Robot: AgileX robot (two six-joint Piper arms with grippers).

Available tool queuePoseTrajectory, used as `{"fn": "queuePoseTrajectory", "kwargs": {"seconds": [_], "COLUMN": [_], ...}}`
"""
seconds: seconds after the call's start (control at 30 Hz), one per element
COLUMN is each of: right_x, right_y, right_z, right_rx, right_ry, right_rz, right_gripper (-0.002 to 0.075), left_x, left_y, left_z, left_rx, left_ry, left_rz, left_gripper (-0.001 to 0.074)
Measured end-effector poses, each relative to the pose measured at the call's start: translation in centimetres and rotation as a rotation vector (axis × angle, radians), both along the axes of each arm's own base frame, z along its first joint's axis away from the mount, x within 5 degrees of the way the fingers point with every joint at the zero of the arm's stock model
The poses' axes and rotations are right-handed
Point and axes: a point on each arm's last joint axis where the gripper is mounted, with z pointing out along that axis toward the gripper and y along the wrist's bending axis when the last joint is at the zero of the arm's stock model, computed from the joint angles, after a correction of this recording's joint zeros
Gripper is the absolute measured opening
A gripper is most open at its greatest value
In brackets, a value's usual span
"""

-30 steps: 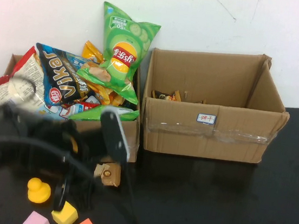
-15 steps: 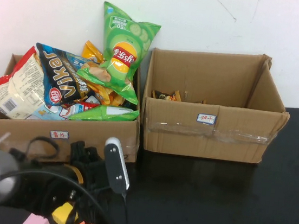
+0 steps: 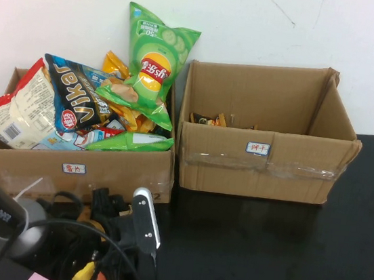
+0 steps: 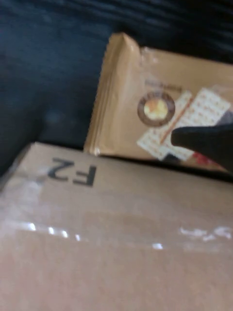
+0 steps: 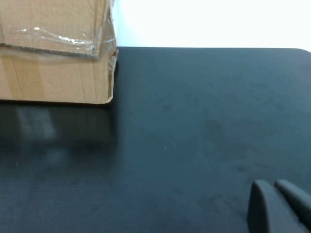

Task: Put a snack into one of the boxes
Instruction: Pick up the biscuit

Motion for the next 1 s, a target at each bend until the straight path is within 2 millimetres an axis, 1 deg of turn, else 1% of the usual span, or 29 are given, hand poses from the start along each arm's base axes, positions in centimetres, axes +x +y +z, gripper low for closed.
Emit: {"fn": "queuePoseTrajectory", "kwargs": {"seconds": [0.23, 0.37, 0.5, 0.63, 0.67, 0.73, 0.87, 1.0], "right_x": [0.0, 0.0, 0.0, 0.0, 0.0, 0.0, 0.0, 0.0], "right_y": [0.0, 0.0, 0.0, 0.0, 0.0, 0.0, 0.0, 0.0], "right_z": [0.0, 0.0, 0.0, 0.0, 0.0, 0.0, 0.0, 0.0], "right_rx": [0.0, 0.0, 0.0, 0.0, 0.0, 0.0, 0.0, -0.002], "right_ry": [0.0, 0.0, 0.0, 0.0, 0.0, 0.0, 0.0, 0.0], "right_rz": [0.0, 0.0, 0.0, 0.0, 0.0, 0.0, 0.0, 0.0], "right_gripper": [-0.0001, -0.0001, -0.0001, -0.0001, -0.0001, -0.0001, -0.0001, -0.0001], "left_x": [0.7, 0.8, 0.8, 0.3, 0.1, 0.1, 1.1, 1.8], "left_y": [1.3, 1.5, 1.3, 0.4, -0.1, -0.4, -0.5, -0.9], "left_z": [-0.1, -0.2, -0.2, -0.3, 0.0, 0.1, 1.0, 2.1], "left_rx": [-0.024, -0.043, -0.09, -0.104, -0.109, -0.113, -0.136, -0.149], "left_ry": [-0.009, -0.014, 0.001, 0.028, 0.029, 0.045, 0.087, 0.112], "left_rz": [0.067, 0.087, 0.115, 0.09, 0.085, 0.105, 0.2, 0.224], "left_gripper": [0.064, 0.064, 0.064, 0.064, 0.0634, 0.061, 0.0549, 0.0527]}}
